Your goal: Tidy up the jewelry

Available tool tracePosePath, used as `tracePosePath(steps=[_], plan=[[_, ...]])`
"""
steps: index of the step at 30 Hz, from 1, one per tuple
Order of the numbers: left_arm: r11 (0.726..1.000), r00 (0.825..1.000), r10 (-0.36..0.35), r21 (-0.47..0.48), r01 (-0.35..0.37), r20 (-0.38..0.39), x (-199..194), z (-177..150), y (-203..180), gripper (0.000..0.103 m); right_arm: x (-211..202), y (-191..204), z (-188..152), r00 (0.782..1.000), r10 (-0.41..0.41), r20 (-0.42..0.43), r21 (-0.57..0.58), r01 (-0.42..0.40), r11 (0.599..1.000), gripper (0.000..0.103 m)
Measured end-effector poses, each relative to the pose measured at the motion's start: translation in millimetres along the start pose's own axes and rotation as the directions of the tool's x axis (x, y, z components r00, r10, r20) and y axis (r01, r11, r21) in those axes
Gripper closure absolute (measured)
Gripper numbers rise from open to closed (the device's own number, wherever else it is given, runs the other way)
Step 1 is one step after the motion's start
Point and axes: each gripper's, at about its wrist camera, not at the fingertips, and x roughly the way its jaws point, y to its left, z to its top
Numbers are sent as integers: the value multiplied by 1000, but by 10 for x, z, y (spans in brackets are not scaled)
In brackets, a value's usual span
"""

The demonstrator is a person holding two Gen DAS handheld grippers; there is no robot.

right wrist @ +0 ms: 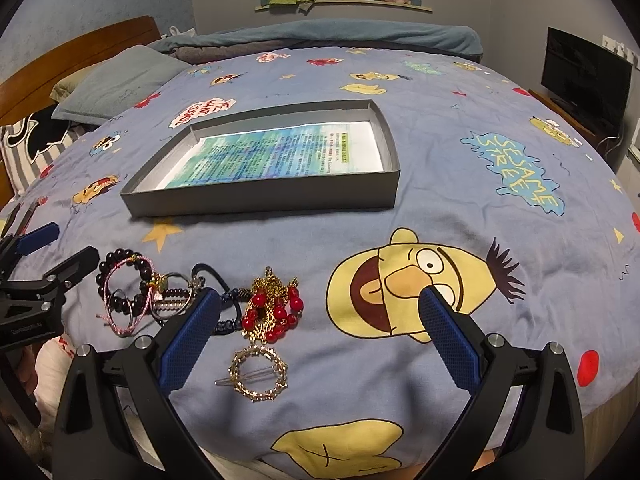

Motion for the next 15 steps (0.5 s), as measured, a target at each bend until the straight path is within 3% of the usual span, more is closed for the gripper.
tracePosePath(steps=[5,10,15], plan=[[999,999,-37,-29,37,-8,105,-105,121,5,0,-33,-87,999,50,3,-26,-50,998,5],[1000,1000,-10,4,10,-10,194,-198,154,7,14,-86,-157,998,66,12,-31,-65,997,5],[998,999,-50,33,50,0,181,-235,118,12,48,-102,-190,997,81,2,-34,-81,996,5]])
